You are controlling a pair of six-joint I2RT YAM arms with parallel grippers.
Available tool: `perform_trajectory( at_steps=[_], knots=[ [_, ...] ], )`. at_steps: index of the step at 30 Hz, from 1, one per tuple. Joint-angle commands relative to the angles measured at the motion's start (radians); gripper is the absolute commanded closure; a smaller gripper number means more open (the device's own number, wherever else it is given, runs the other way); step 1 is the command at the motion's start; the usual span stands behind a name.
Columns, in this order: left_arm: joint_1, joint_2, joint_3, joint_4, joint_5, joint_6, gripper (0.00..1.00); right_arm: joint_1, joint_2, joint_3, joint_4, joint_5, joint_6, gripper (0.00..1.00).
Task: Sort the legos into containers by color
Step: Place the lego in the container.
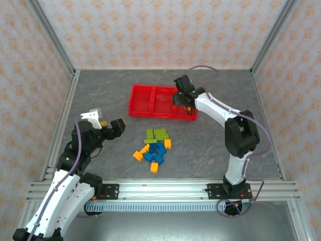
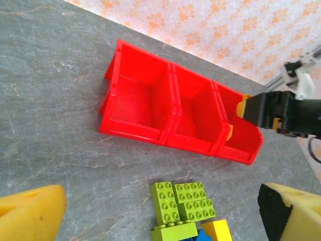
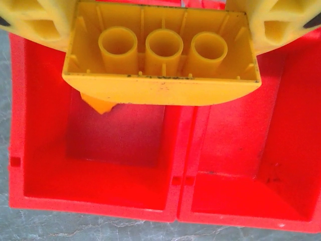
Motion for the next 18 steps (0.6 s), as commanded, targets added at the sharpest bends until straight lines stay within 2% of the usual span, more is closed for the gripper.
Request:
perform_trajectory(
  at_steps=[1,5,8,11,18],
  knots=[
    [-0.007,-0.016,-0.005,0.011,-0.018,-0.001,0.01,-0.014,0.049,0.076,-0.009,0.001,-0.015,0.47],
    [-0.007,-0.014,-0.005,0.01,-0.014,0.0,0.01,-0.017,0.084,0.136,-0.051,0.003,-0.007,0.24],
    [-0.007,-0.014,-0.005,0.012,-0.013,0.0,0.01,-0.017,0.064,0.129,-0.051,0.001,0.004,0.13],
    [-0.008,-0.012,-0.007,0.013,-0.013,0.0,0.01,-0.017,0.033,0.123,-0.063,0.01,0.01,0.06],
    [-0.007,0.007,-0.005,0.012,-0.01,0.002,0.01,-0.017,-0.073,0.093,-0.089,-0.035,0.029,0.02]
  ],
)
